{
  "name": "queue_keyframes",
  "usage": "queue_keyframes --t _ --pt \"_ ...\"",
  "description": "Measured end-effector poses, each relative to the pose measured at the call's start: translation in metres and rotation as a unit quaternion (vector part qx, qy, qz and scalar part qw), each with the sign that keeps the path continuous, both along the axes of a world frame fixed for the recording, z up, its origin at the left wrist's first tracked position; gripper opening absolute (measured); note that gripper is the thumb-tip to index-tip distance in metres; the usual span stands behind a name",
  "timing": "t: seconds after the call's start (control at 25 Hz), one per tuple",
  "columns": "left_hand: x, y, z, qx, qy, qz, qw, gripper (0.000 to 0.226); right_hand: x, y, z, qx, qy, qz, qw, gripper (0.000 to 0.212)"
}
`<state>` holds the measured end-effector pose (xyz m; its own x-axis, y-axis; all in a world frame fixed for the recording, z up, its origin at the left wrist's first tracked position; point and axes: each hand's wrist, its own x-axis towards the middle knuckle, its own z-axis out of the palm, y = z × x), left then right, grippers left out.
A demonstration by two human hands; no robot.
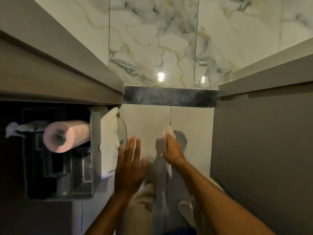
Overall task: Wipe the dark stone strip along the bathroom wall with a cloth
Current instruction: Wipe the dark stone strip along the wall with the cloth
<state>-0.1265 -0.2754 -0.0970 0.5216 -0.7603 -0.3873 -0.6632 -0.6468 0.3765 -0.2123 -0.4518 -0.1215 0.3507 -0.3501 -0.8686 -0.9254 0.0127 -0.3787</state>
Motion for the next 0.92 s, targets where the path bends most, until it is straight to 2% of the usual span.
queue_keyframes --t 0.04,0.16,0.32,0.48,0.56,0.6,0.68,0.76,0.8,0.92 --pt "0.005 -0.017 -0.032 0.004 0.004 0.012 1.000 0.069 0.010 -0.010 -0.025 -0.016 -0.020 -0.013 1.000 0.082" --pt "0.033 -0.052 -0.154 0.049 -0.023 0.007 0.999 0.073 0.051 -0.028 -0.118 -0.059 -0.084 -0.026 0.994 0.072" --pt "0.063 -0.065 -0.311 0.095 -0.053 0.029 0.994 0.078 0.112 -0.035 -0.234 -0.106 -0.184 -0.034 0.977 0.062" --pt "0.067 -0.054 -0.422 0.109 -0.093 0.038 0.989 0.086 0.158 -0.034 -0.339 -0.215 -0.244 0.084 0.942 0.062" --pt "0.062 -0.046 -0.457 0.095 -0.137 0.038 0.985 0.087 0.167 -0.032 -0.378 -0.252 -0.249 0.133 0.926 0.058" --pt "0.060 -0.043 -0.469 0.075 -0.161 0.046 0.983 0.086 0.167 -0.034 -0.392 -0.299 -0.248 0.169 0.906 0.058" --pt "0.055 -0.035 -0.486 0.023 -0.195 0.065 0.978 0.078 0.172 -0.040 -0.416 -0.414 -0.248 0.234 0.844 0.060" --pt "0.055 -0.030 -0.498 -0.013 -0.209 0.081 0.975 0.076 0.192 -0.050 -0.436 -0.480 -0.270 0.270 0.789 0.063" --pt "0.057 -0.030 -0.500 -0.018 -0.211 0.092 0.973 0.078 0.203 -0.053 -0.444 -0.490 -0.277 0.277 0.779 0.064" --pt "0.060 -0.035 -0.496 -0.008 -0.205 0.119 0.971 0.080 0.191 -0.038 -0.445 -0.454 -0.261 0.284 0.803 0.064"
